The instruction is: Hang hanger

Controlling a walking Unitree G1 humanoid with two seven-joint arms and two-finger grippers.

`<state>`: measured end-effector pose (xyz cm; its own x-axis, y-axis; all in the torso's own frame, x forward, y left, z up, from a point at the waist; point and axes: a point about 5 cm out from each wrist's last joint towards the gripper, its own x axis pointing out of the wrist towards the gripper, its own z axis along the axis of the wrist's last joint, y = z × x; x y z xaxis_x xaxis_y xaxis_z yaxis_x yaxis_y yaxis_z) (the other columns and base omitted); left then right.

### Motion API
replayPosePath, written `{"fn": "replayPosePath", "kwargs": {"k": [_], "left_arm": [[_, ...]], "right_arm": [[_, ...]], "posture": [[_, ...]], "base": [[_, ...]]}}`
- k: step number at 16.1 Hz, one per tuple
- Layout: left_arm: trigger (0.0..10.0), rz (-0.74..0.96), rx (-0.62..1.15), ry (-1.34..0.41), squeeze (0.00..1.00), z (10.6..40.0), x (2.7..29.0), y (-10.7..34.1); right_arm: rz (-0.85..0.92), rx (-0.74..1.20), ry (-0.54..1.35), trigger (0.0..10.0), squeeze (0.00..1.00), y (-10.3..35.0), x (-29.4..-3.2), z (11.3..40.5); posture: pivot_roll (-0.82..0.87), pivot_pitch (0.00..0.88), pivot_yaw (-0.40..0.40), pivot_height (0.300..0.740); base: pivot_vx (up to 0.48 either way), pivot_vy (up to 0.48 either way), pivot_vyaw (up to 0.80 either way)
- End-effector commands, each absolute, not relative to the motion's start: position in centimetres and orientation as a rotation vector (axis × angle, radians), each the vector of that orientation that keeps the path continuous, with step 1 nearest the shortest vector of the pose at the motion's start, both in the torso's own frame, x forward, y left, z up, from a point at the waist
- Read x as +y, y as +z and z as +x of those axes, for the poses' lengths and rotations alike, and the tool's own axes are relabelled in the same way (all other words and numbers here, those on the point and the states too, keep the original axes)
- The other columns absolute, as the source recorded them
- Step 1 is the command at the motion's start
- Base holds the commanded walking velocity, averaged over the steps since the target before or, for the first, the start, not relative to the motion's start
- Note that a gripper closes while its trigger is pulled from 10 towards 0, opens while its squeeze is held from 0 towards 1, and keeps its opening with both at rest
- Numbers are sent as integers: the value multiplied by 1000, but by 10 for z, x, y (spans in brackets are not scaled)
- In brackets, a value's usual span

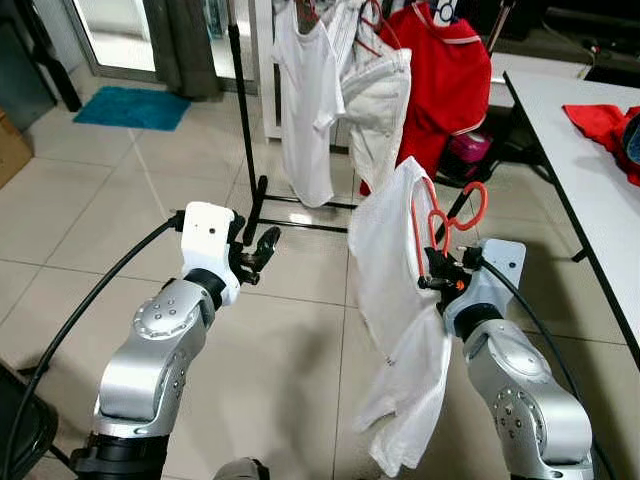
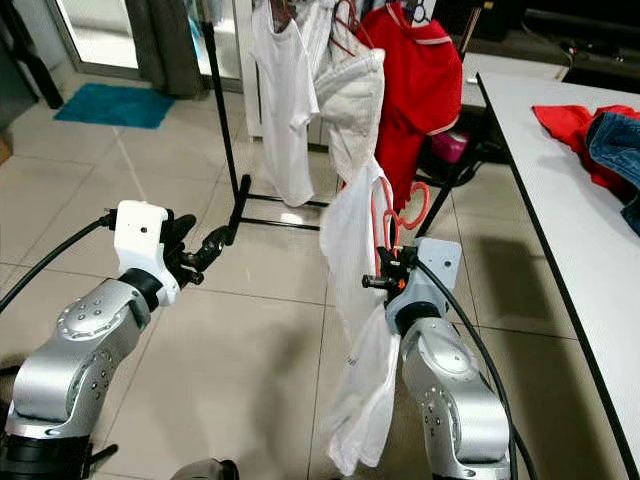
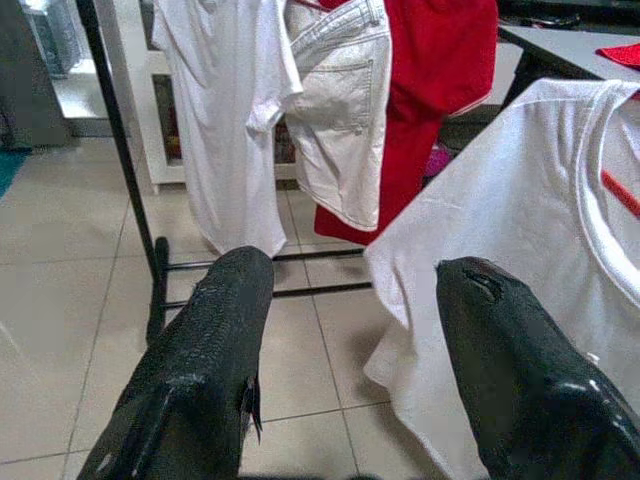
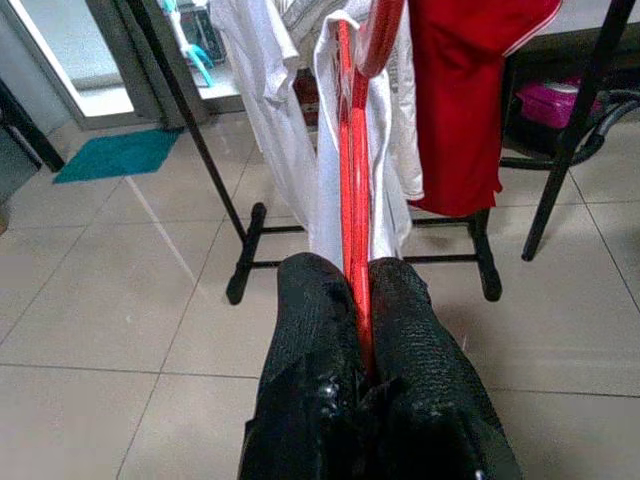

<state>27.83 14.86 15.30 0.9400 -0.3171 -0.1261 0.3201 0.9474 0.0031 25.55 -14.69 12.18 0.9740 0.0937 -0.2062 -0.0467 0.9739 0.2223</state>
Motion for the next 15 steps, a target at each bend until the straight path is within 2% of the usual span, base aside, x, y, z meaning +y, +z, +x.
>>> {"fn": "replayPosePath", "kwargs": {"k": [1,3,7,15], "left_arm": [[10000,24,121,-326,0,276,148,155],[10000,26,119,-326,0,277,149,157],[10000,27,121,-330,0,277,147,158],[10000,33,123,-333,0,279,151,161]], "right_arm": [[197,194,91,10000,0,128,-146,255],[173,193,116,10000,0,129,-142,256],[176,194,97,10000,0,128,-146,256],[198,184,68,10000,0,128,-147,256]], "posture": [[-9,101,-41,740],[-11,102,-40,740],[-8,102,-35,740],[0,100,-29,740]], "base": [[311,0,0],[311,0,0],[315,0,762],[318,0,0]]}}
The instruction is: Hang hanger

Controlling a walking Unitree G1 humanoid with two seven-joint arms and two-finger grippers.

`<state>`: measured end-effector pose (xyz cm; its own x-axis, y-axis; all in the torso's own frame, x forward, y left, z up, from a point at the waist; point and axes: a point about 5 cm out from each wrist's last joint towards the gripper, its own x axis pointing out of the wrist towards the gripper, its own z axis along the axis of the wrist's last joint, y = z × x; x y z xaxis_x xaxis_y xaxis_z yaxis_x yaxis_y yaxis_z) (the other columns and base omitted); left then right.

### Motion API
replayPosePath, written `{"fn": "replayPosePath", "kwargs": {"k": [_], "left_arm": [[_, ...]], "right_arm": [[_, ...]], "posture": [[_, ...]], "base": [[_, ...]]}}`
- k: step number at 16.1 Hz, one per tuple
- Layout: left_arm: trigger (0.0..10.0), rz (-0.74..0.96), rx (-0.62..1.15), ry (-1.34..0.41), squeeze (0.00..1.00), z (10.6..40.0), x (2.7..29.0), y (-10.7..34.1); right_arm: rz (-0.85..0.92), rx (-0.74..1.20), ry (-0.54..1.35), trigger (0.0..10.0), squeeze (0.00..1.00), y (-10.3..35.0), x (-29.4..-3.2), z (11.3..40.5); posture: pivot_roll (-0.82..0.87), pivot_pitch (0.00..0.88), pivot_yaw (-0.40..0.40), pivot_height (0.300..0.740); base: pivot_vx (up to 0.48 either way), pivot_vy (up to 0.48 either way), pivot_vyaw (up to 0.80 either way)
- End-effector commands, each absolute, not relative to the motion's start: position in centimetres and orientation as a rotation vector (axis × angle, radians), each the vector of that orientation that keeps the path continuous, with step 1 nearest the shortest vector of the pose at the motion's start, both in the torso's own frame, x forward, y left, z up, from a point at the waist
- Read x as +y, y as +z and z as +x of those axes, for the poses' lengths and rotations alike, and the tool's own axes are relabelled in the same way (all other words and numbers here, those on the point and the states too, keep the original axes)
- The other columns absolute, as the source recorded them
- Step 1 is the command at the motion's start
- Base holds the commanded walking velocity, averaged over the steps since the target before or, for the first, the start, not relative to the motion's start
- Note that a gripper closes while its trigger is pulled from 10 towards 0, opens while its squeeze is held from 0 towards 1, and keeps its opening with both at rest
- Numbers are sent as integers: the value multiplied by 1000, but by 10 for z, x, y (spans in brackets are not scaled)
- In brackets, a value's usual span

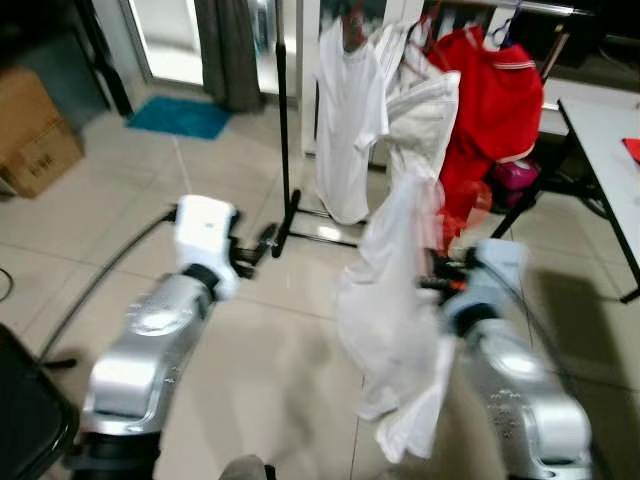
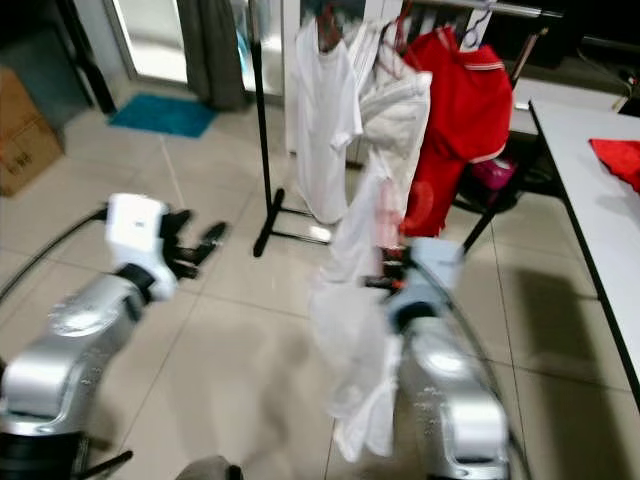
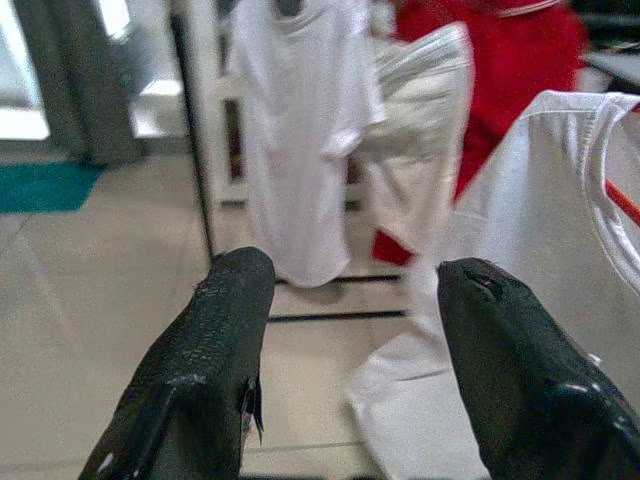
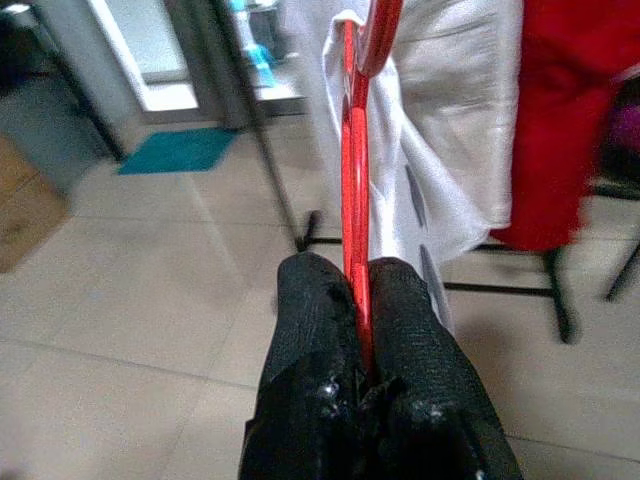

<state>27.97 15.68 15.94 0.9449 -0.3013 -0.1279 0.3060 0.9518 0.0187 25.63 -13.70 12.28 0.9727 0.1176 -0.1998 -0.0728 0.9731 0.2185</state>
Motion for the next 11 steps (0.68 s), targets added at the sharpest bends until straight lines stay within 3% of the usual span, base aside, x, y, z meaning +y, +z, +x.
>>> {"fn": "replayPosePath", "kwargs": {"k": [1,11], "left_arm": [[10000,34,122,-329,0,279,152,161],[10000,29,125,-330,0,279,153,161]], "right_arm": [[198,185,69,10000,0,128,-147,256],[201,183,59,10000,0,128,-149,256]], "posture": [[1,101,-30,740],[-5,103,-29,740]], "base": [[330,0,0],[356,0,0]]}}
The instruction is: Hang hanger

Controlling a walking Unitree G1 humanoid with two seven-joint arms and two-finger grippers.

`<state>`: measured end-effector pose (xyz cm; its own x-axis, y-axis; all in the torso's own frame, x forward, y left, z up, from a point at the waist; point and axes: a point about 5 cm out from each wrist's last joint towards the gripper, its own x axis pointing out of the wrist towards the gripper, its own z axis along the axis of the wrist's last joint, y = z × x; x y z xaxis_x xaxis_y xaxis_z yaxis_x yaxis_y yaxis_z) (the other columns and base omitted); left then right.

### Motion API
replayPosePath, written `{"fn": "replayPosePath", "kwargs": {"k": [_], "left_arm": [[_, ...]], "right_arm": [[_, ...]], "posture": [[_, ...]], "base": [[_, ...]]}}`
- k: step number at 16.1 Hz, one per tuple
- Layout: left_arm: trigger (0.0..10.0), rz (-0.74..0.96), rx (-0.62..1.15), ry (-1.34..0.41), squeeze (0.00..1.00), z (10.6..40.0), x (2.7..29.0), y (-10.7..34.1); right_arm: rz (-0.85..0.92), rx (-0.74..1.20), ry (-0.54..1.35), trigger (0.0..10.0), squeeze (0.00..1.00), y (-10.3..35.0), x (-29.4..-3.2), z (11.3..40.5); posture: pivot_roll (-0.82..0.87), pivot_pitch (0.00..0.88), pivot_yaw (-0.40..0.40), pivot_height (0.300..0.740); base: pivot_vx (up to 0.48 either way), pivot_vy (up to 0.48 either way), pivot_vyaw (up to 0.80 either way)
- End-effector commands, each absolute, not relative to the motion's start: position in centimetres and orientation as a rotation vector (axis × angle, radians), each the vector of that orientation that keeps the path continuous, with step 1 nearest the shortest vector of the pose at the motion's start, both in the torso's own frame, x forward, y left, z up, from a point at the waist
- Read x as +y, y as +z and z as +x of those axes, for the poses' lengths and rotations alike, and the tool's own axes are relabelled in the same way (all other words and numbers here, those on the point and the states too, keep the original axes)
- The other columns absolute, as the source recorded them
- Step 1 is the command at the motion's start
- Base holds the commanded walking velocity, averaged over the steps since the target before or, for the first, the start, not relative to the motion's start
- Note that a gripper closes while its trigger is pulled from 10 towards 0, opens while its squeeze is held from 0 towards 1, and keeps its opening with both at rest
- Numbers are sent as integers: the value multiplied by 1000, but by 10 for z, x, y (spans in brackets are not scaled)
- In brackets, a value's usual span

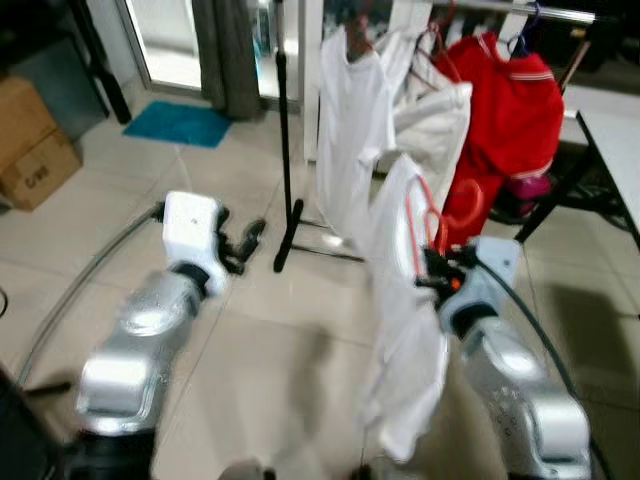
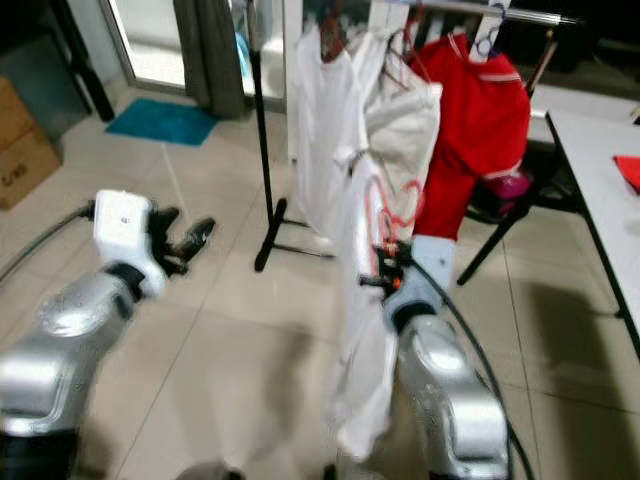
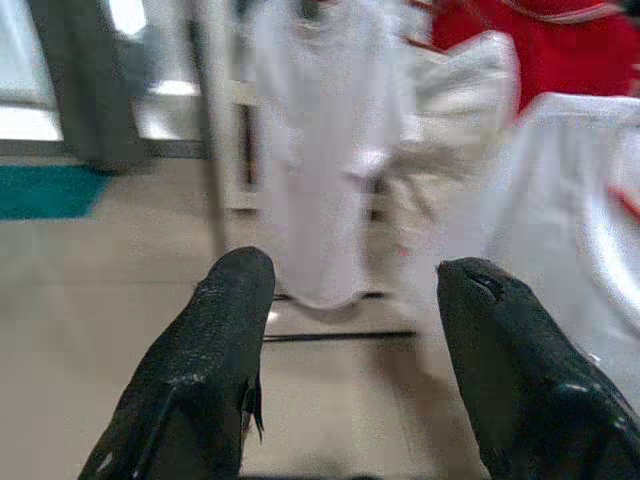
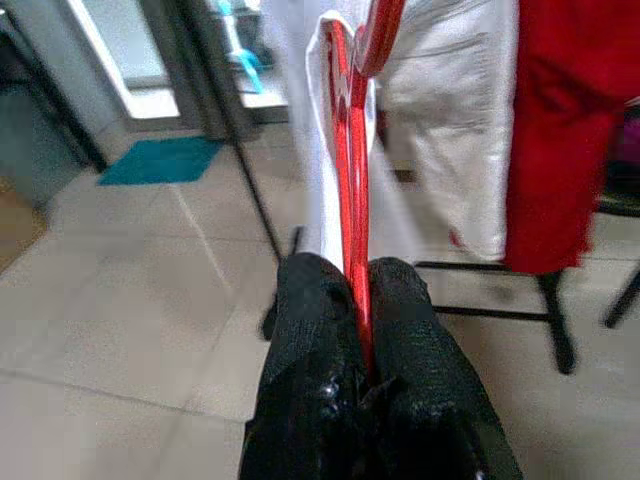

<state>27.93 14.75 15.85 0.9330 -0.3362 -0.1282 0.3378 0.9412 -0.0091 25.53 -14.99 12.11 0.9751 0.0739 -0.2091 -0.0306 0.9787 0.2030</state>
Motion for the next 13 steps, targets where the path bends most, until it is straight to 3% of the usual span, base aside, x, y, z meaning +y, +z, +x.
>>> {"fn": "replayPosePath", "kwargs": {"k": [1,8,11,13], "left_arm": [[10000,28,126,-330,0,279,153,161],[10000,30,128,-342,0,279,153,161],[10000,31,128,-351,0,280,151,161],[10000,38,129,-359,0,280,150,161]], "right_arm": [[201,183,60,10000,0,128,-149,256],[142,191,70,10000,0,129,-148,256],[146,194,57,10000,0,128,-150,256],[162,186,55,10000,0,128,-150,256]], "posture": [[-3,103,-30,740],[-6,96,-20,740],[-6,96,-20,740],[-7,87,-17,740]], "base": [[379,0,0],[387,0,0],[393,0,800],[394,0,0]]}}
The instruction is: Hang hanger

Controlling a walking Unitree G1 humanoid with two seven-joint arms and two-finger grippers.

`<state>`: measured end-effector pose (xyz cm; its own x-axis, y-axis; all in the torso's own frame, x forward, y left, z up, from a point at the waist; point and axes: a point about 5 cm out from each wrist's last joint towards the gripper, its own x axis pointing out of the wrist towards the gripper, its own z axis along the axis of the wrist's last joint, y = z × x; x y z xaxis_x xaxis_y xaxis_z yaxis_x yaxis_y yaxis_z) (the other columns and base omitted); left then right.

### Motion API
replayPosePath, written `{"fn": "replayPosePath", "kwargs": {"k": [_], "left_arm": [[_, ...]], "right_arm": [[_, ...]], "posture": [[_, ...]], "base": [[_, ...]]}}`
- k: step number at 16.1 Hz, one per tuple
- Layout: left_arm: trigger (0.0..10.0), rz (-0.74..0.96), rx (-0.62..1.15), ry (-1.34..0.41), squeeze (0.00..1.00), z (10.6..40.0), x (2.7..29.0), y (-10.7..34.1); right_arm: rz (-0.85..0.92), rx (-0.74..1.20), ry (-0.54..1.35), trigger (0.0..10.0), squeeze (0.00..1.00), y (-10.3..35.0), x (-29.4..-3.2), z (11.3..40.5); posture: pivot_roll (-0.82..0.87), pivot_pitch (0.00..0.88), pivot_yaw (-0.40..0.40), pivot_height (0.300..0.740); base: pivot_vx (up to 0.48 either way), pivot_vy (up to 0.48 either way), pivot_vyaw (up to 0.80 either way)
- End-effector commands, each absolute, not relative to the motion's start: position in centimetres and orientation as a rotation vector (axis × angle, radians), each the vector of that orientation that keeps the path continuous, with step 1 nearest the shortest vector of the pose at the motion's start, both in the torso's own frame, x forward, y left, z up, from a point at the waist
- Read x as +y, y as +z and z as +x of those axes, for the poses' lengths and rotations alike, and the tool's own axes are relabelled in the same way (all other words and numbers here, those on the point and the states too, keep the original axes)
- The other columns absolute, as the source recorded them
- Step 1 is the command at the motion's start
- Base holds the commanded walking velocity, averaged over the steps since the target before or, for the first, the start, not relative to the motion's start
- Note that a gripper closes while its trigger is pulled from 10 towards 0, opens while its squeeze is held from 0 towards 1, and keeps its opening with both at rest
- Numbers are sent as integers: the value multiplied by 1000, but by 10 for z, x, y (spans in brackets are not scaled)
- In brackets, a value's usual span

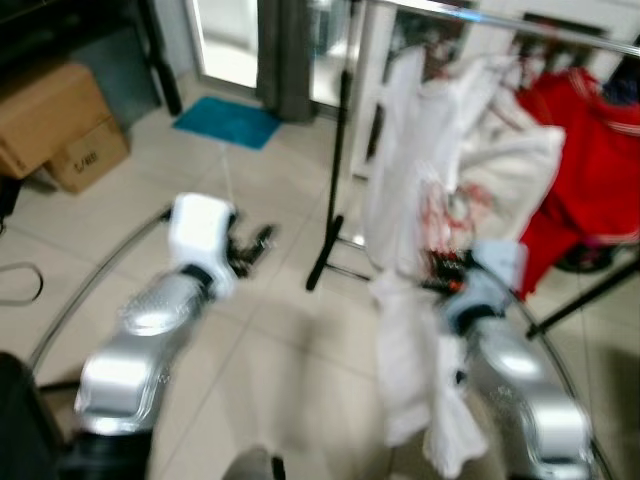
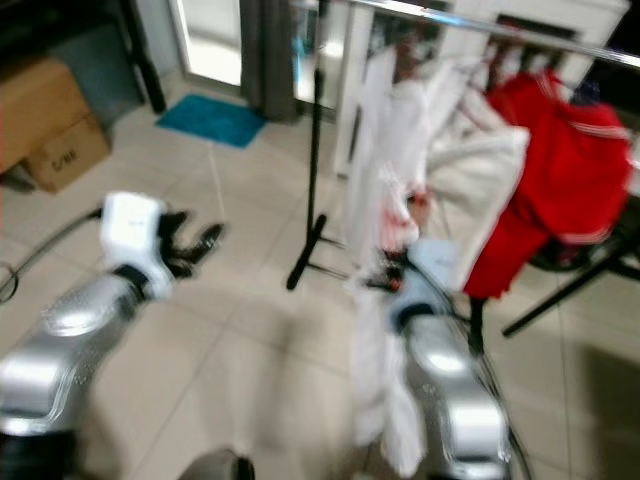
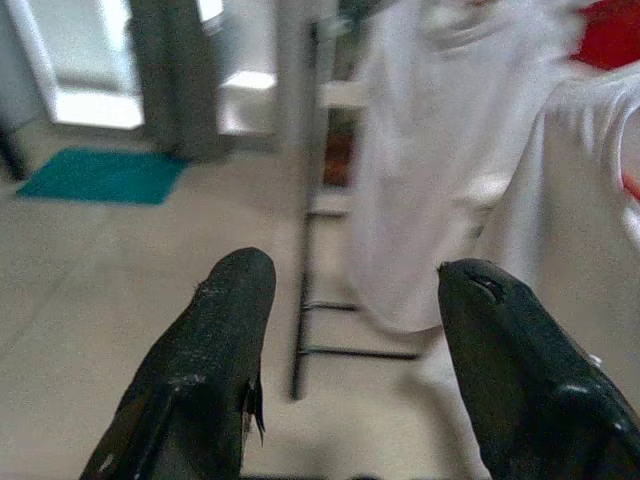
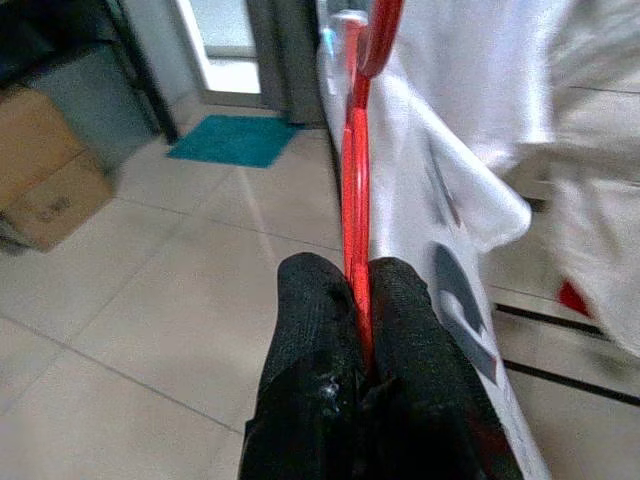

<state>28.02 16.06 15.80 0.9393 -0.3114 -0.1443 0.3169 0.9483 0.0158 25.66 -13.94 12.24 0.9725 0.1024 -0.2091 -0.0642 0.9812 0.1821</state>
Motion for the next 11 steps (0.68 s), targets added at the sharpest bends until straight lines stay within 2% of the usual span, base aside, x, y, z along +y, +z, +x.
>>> {"fn": "replayPosePath", "kwargs": {"k": [1,11], "left_arm": [[10000,39,129,-360,0,280,150,160],[10000,46,136,-366,0,277,149,158]], "right_arm": [[164,185,56,10000,0,129,-150,256],[194,198,52,10000,0,128,-151,256]], "posture": [[-5,85,-19,740],[-6,97,-31,740]], "base": [[394,0,0],[392,0,0]]}}
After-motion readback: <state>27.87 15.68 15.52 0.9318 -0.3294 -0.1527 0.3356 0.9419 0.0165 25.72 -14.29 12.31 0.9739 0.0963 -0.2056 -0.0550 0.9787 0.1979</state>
